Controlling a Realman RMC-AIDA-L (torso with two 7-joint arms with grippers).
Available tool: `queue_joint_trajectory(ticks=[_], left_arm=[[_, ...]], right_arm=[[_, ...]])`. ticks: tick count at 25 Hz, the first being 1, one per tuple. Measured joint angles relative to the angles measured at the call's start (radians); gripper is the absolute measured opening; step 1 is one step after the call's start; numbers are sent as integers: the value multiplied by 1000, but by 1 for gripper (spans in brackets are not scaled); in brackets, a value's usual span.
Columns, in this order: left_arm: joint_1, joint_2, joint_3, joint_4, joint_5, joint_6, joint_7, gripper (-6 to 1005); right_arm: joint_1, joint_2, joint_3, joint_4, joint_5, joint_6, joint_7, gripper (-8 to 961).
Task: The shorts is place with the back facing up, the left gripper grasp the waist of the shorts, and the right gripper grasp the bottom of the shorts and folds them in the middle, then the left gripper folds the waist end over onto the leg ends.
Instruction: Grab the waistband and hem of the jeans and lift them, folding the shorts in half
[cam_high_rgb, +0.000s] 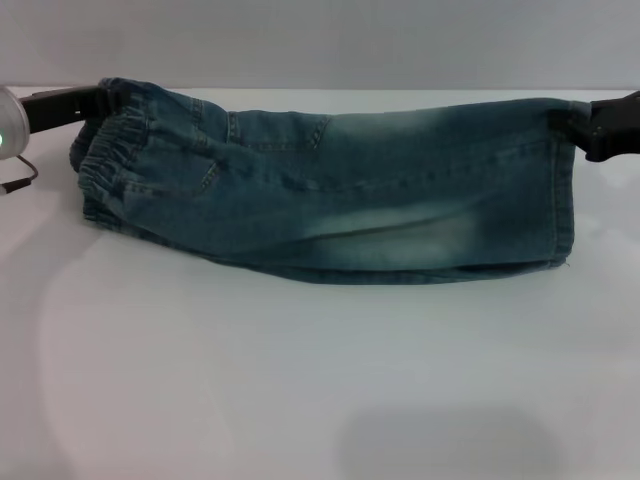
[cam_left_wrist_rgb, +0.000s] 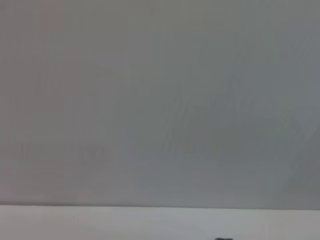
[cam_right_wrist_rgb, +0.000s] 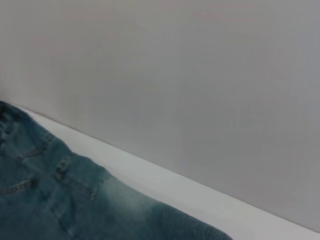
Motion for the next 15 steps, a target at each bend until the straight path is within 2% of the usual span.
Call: queue_joint_trajectory(ticks=[7, 12, 15], left_arm=[[-3, -1, 74, -14, 0, -54, 0, 57], [-6, -1, 93, -15, 0, -62, -1, 57], [-6, -1, 94, -15, 1, -67, -1, 57]], right_arm=[[20, 9, -31, 35, 2, 106, -1, -2], [39, 12, -53, 60, -4, 150, 2, -2], [42, 14, -56, 66, -5, 167, 3, 60]])
